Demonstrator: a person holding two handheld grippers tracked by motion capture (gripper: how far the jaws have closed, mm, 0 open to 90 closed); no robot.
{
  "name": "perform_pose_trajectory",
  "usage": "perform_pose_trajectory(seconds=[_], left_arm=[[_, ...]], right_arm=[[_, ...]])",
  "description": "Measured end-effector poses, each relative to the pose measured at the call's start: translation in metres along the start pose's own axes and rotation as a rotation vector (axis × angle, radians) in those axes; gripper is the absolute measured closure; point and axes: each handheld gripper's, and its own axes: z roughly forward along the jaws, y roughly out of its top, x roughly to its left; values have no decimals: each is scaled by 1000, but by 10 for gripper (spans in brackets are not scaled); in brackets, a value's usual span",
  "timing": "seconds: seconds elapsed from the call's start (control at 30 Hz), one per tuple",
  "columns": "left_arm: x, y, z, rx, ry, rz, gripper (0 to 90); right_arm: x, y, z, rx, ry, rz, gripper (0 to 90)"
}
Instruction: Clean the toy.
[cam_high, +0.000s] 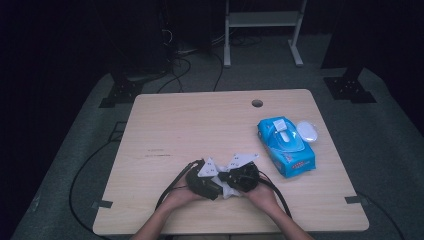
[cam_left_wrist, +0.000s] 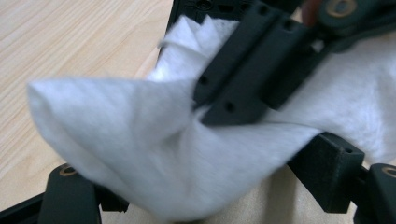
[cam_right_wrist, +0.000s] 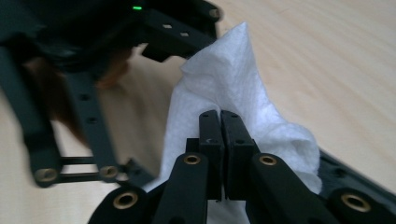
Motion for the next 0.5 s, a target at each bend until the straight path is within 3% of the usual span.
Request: perform_pose_trajectory(seconds=[0.17, 0.23, 0.27, 0.37, 0.43, 0.5], left_arm=[[0, 0, 1, -7, -1, -4, 236], [-2, 2, 2, -1, -2, 10, 236], [-3, 2, 2, 4, -2, 18, 236], [-4, 3, 2, 8, 6, 30, 236], [-4, 2, 2, 3, 2, 21, 237], [-3, 2, 2, 3, 1, 19, 236]], right_arm=[[-17, -4, -8, -18, -107, 43, 874], [-19, -4, -7, -28, -89, 72, 874], [-16, -4, -5, -36, -48, 79, 873], [-10, 0, 0, -34, -49, 42, 873], [-13, 1, -2, -23, -88, 38, 873], [-23, -2, -9, -11, -172, 35, 874]])
